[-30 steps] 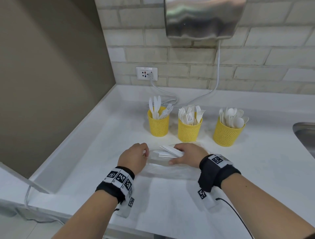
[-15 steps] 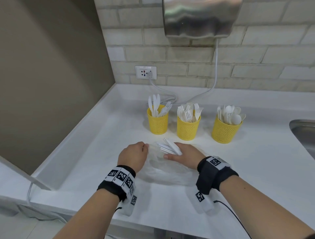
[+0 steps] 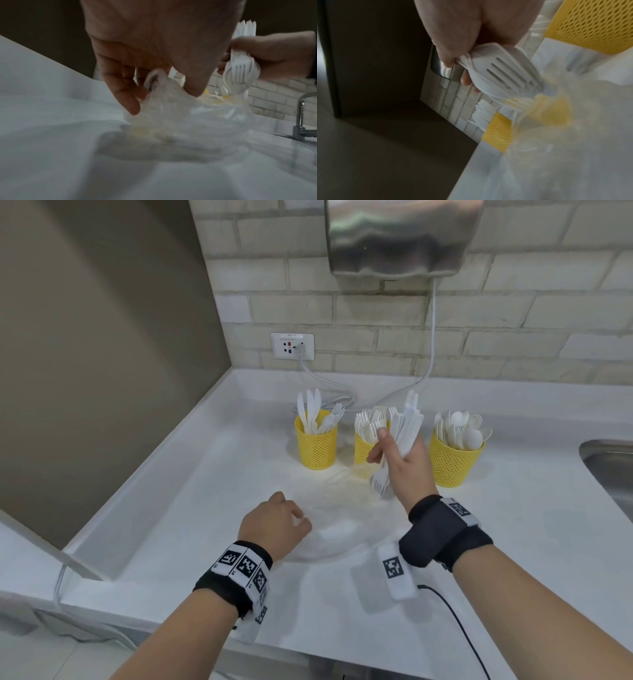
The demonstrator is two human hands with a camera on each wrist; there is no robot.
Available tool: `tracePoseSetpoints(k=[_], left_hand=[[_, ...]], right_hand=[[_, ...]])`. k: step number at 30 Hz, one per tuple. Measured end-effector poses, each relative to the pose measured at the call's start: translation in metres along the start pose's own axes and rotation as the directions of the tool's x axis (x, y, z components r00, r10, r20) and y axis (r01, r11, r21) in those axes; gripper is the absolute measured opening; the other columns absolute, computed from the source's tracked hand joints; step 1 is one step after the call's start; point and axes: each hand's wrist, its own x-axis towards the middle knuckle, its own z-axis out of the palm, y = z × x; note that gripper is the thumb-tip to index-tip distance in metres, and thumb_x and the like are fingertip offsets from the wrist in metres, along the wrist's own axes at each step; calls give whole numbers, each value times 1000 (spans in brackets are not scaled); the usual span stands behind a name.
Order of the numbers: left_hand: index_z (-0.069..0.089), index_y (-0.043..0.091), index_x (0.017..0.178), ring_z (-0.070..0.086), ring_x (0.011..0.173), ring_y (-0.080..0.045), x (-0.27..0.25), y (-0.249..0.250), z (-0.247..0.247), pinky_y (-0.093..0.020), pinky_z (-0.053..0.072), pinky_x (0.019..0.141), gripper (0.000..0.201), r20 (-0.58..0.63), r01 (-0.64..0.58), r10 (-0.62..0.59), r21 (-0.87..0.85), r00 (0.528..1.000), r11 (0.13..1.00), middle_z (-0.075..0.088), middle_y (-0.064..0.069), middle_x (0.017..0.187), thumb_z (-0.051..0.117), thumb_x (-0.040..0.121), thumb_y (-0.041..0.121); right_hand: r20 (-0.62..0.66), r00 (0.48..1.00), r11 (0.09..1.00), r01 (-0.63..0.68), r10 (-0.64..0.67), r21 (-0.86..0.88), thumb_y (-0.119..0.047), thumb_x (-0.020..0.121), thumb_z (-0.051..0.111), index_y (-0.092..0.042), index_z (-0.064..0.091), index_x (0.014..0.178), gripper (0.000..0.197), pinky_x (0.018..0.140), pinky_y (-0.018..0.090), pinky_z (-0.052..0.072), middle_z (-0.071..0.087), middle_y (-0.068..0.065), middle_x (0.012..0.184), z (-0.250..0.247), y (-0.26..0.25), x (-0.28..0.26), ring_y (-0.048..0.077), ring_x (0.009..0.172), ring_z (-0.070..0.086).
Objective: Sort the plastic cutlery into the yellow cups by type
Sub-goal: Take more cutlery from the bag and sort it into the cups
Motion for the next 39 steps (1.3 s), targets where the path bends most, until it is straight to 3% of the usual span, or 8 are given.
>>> tracePoseSetpoints(k=[2,5,9,12,20,29,34,39], left_hand=[[57,29,118,54,107,-14,0,3,3,-29,46,85,51,85,-2,-1,40,996,999,46,7,117,58,79,62],[48,28,131,47,118,-14,0,7,7,-31,46,92,74,160,-3,-9,74,987,997,41,5,125,68,69,63],[41,29,138,44,121,-16,1,7,9,-33,45,95,83,176,3,-11,47,984,999,37,3,127,73,67,59],[40,31,138,44,121,-17,0,5,10,-33,45,96,84,182,4,-8,26,983,1000,37,3,127,74,67,59],[40,29,139,56,111,-19,0,-2,8,-33,47,91,73,178,34,-22,-68,984,997,43,2,127,73,76,46],[60,23,114,56,108,-20,6,-1,10,-28,44,87,29,141,50,-42,-50,989,997,60,0,118,63,86,30],[62,22,112,57,106,-19,8,-1,8,-26,45,86,26,111,73,-71,-10,991,997,61,0,115,59,87,29],[63,26,112,58,104,-17,8,3,0,-25,45,82,26,111,22,-34,102,993,995,56,3,116,55,89,34]], right_hand=[[3,1000,1000,30,-30,-8,-33,94,59,-4,59,93,29,60,6,42,64,6,69,3,-15,-3,2,59,58],[229,974,981,48,-4,-187,-24,85,70,-20,58,102,21,64,21,48,62,-3,82,12,-24,-8,10,71,59],[580,762,637,299,288,-710,-29,82,68,-16,61,100,23,72,31,45,66,5,98,24,5,-16,25,91,62],[559,672,455,352,486,-818,-31,83,64,-14,62,96,21,71,32,49,65,5,95,27,31,-25,26,88,64],[545,633,359,410,550,-839,-38,74,71,-13,59,94,34,68,32,52,64,2,91,23,41,-27,25,84,65],[596,700,514,370,393,-774,-39,80,66,-21,50,90,26,64,31,39,56,-2,88,9,30,-17,22,77,54],[476,850,864,53,223,-500,-22,85,58,-17,58,94,10,66,28,42,64,3,90,-4,8,3,20,77,57],[333,919,972,-163,212,-169,-27,99,45,2,66,84,38,61,22,45,65,12,84,-12,-23,14,17,64,59]])
